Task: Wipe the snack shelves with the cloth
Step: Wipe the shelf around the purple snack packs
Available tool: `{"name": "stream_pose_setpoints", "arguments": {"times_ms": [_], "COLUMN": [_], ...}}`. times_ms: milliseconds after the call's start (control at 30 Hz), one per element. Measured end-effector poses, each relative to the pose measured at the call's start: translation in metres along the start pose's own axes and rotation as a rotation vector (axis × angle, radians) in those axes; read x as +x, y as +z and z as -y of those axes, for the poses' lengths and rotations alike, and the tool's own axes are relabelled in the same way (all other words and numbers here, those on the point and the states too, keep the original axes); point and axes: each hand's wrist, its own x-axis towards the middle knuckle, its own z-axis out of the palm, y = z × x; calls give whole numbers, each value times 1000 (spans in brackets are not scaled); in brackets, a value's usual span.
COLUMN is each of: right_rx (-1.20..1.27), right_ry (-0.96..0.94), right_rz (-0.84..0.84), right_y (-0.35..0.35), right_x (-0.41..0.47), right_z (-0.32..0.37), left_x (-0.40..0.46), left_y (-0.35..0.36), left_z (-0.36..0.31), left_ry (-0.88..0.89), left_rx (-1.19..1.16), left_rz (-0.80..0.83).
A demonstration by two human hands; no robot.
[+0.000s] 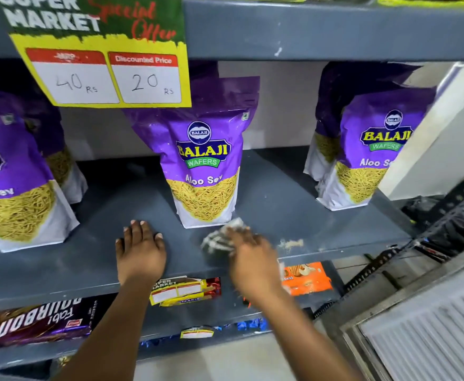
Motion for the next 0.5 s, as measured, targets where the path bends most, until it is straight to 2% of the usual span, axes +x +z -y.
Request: {"name": "stream_pose_setpoints", "arguments": {"times_ms": [33,100,200,267,400,500], "right_rx": [-27,-38,24,31,-18,-4], "right_ry": [-30,-51,20,79,283,473], "right_rz": [15,-60,-46,-107,-190,-323], "right_y": [23,48,40,32,12,-16], "right_x": [-2,4,16,21,18,-4], "right_z": [5,-2,-26,-48,-102,-143], "left_x": [0,0,1,1,1,0], "left_y": [0,2,3,3,2,1], "left_z": [0,1,3,3,4,2], "left_ry": [3,12,16,20,27,22], "left_rx": [3,10,19,22,24,15], "left_rz": [-8,-14,-12,-10,-15,-9]}}
